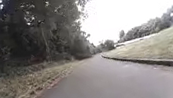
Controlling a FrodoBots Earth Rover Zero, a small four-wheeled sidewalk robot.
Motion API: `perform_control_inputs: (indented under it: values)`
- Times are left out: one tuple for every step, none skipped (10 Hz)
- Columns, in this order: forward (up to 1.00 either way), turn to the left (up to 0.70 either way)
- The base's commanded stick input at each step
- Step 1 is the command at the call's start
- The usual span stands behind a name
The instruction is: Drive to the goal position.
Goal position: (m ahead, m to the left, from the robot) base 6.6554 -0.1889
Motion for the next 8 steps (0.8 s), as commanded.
perform_control_inputs:
  values:
    - [0.45,0.00]
    - [0.45,0.00]
    - [0.45,0.00]
    - [0.45,0.00]
    - [0.45,0.00]
    - [0.45,0.00]
    - [0.45,0.00]
    - [0.45,0.00]
